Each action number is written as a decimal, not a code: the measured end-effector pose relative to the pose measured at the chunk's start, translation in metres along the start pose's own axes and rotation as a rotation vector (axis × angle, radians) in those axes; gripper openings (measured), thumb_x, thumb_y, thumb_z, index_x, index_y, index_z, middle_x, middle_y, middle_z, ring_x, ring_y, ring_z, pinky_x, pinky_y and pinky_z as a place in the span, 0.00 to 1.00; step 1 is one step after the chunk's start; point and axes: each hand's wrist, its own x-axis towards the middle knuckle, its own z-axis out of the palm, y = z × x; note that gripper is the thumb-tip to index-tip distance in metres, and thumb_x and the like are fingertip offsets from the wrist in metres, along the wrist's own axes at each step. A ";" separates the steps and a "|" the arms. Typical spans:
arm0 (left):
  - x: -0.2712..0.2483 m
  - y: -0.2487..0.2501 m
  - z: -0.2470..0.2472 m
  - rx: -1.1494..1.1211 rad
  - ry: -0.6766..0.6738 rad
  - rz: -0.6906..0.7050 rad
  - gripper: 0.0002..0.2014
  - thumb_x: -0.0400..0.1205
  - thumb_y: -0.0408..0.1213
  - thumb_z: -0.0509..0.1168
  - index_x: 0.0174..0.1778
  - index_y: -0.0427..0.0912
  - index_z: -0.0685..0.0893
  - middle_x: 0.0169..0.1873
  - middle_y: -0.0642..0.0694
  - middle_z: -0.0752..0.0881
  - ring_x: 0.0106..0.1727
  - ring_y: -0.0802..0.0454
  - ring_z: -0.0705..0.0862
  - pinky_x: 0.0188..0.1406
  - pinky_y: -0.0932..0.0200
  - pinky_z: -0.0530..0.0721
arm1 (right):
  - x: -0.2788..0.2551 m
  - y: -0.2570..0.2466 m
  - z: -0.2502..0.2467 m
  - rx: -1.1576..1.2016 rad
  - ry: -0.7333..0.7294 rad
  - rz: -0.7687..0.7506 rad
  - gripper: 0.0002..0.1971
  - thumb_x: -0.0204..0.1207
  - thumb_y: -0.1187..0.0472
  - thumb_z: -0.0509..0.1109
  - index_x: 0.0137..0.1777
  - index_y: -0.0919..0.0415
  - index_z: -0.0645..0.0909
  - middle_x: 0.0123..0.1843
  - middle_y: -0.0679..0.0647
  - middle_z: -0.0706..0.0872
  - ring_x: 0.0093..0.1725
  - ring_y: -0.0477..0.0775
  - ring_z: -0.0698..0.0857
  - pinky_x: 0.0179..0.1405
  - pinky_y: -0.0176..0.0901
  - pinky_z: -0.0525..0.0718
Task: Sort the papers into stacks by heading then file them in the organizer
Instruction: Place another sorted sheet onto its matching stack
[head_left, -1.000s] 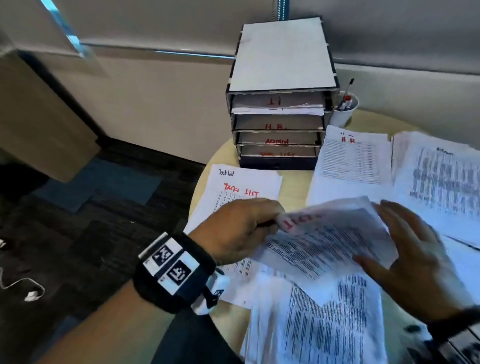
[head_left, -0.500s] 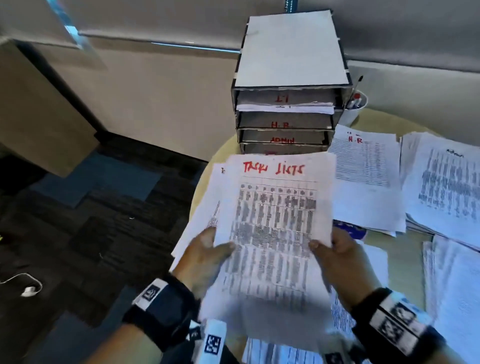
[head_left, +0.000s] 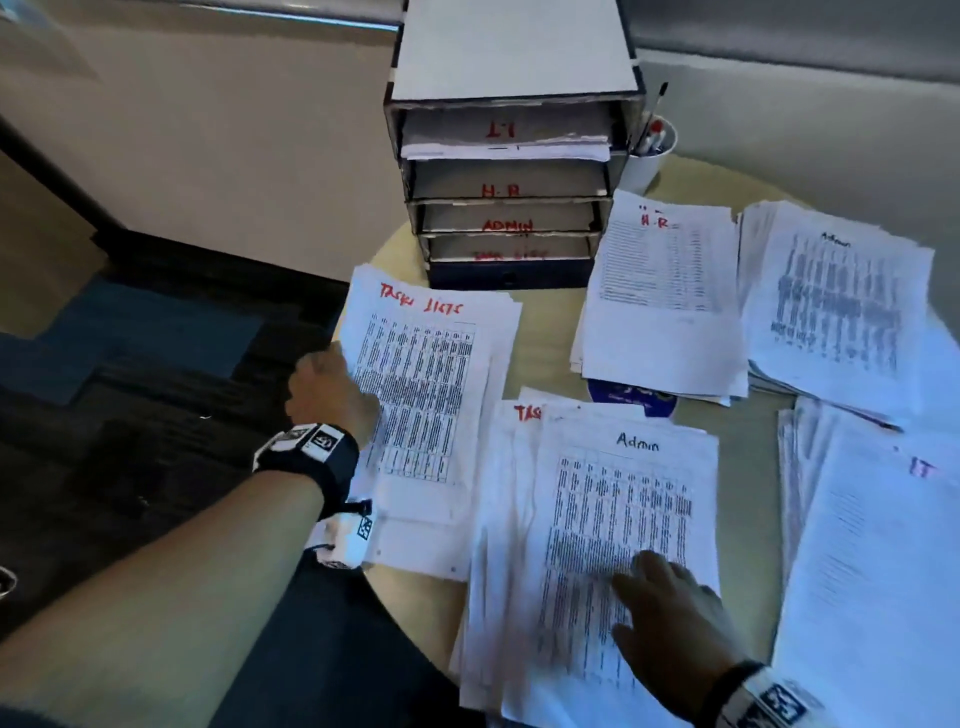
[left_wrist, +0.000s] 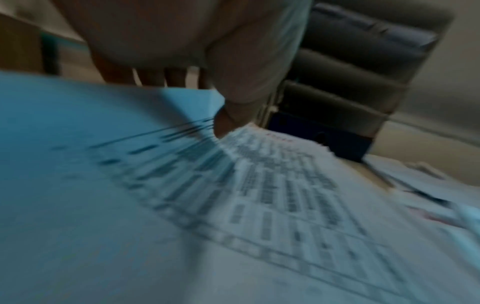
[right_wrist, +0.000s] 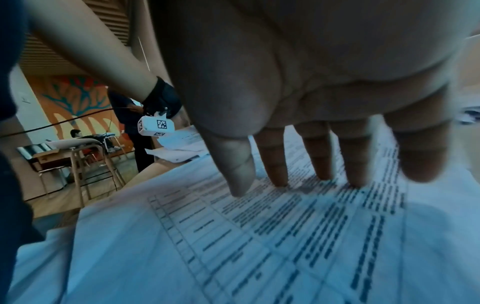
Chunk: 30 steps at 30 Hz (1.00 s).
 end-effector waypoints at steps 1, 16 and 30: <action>-0.015 0.013 0.006 -0.055 0.075 0.086 0.34 0.74 0.36 0.72 0.77 0.45 0.73 0.73 0.38 0.72 0.72 0.34 0.73 0.67 0.39 0.77 | 0.000 0.003 0.003 0.019 0.010 -0.012 0.20 0.75 0.41 0.63 0.64 0.45 0.74 0.66 0.48 0.70 0.68 0.55 0.73 0.62 0.51 0.77; -0.110 0.140 0.100 -0.189 -0.515 0.135 0.41 0.73 0.48 0.74 0.82 0.45 0.66 0.74 0.40 0.75 0.71 0.38 0.79 0.65 0.55 0.80 | -0.009 0.034 0.032 0.085 0.098 -0.126 0.35 0.74 0.44 0.68 0.81 0.40 0.60 0.85 0.52 0.55 0.83 0.59 0.58 0.76 0.56 0.72; -0.181 0.103 0.042 -1.024 -0.765 0.234 0.15 0.79 0.16 0.65 0.37 0.42 0.82 0.40 0.47 0.88 0.41 0.55 0.86 0.33 0.64 0.80 | -0.013 0.089 0.034 1.062 0.729 0.396 0.37 0.63 0.58 0.86 0.71 0.54 0.75 0.64 0.50 0.80 0.61 0.54 0.82 0.65 0.51 0.80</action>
